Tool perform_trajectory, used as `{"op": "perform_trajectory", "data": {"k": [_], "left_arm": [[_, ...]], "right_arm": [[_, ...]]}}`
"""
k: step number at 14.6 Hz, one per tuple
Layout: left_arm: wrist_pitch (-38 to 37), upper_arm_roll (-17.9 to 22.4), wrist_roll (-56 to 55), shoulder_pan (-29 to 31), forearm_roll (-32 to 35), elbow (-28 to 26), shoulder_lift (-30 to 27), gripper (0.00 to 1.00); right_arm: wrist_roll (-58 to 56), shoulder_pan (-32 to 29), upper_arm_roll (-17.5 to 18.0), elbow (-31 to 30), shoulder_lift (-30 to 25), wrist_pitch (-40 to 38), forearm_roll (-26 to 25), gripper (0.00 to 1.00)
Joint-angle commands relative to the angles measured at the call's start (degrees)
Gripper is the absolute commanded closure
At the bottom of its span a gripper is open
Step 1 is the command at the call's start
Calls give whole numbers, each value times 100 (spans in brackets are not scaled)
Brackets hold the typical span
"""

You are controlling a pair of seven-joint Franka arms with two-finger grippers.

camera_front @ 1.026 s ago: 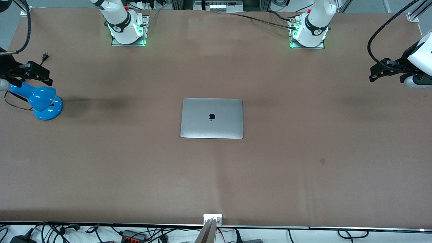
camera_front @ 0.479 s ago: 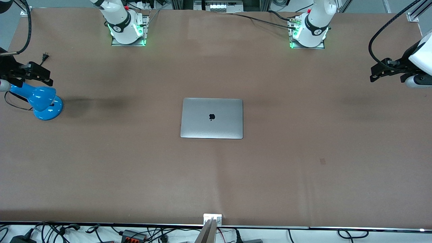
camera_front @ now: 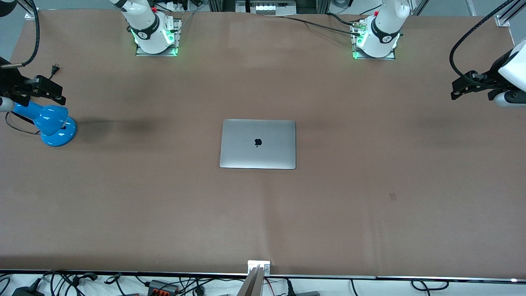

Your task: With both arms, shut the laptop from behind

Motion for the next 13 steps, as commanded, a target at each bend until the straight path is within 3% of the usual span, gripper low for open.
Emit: {"op": "perform_trajectory", "data": {"k": [1,13], "left_arm": [[-111,21,-32,-15,16,103,-5,0],[-111,3,-50,-23,25,103,-5,0]], "right_arm": [[72,-42,35,-147,-145,11,-54,0],[64,-42,9,-147,-145,-51,-36,0]]}}
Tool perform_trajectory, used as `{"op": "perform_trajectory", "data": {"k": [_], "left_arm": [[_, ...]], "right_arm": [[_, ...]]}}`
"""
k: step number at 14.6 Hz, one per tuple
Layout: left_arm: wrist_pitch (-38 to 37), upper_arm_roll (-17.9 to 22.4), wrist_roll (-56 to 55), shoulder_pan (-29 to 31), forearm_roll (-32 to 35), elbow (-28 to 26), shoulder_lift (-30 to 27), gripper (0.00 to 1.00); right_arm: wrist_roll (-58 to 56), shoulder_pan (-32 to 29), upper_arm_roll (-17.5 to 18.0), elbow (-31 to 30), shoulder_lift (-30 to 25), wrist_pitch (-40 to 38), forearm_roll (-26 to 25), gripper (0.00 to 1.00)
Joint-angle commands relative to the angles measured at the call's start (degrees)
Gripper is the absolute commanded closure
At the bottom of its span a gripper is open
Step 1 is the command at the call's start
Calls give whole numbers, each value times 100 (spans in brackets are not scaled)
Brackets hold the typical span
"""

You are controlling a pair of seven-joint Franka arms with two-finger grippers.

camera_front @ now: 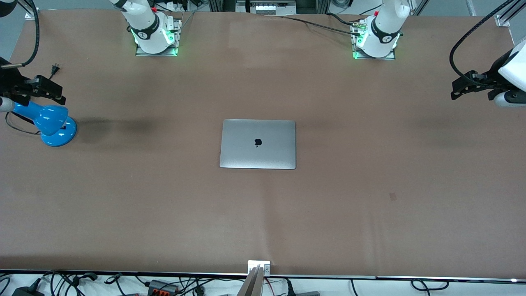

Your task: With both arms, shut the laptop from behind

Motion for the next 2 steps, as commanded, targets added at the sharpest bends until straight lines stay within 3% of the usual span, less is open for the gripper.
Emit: {"op": "perform_trajectory", "data": {"k": [1,2], "left_arm": [[-110,3,-48,-23,16,103,-5,0],[-110,3,-48,-23,16,103,-5,0]], "right_arm": [[57,-37,15,-139,-153,-20,-36,0],[66,-46,15,-139,-145,-20,-36,0]]}}
